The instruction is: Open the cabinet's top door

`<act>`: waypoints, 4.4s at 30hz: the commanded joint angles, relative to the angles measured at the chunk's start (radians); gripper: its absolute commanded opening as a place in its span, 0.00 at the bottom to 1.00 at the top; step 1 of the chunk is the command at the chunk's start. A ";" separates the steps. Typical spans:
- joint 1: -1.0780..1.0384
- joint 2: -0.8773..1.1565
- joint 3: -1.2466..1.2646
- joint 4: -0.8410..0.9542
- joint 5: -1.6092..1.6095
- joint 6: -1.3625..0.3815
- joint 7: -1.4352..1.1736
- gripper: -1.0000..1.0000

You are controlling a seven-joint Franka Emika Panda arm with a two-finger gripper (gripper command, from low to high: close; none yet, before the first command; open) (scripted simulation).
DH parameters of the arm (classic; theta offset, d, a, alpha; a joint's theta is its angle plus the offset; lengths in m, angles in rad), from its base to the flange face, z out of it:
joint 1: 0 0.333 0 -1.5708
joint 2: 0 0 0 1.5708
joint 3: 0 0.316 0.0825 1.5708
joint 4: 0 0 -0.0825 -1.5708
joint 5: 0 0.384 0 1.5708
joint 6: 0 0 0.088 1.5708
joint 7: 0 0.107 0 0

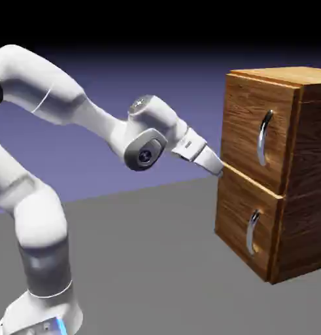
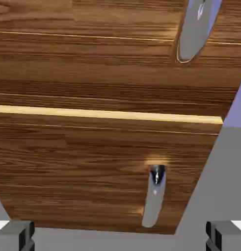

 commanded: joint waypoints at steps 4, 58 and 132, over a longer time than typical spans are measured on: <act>-0.118 0.120 0.119 0.023 -0.174 -0.029 -0.097 0.50; -1.710 1.746 1.720 0.334 -2.522 -0.424 -1.410 0.50; -0.899 0.533 1.842 0.687 -1.102 -2.043 -0.825 0.00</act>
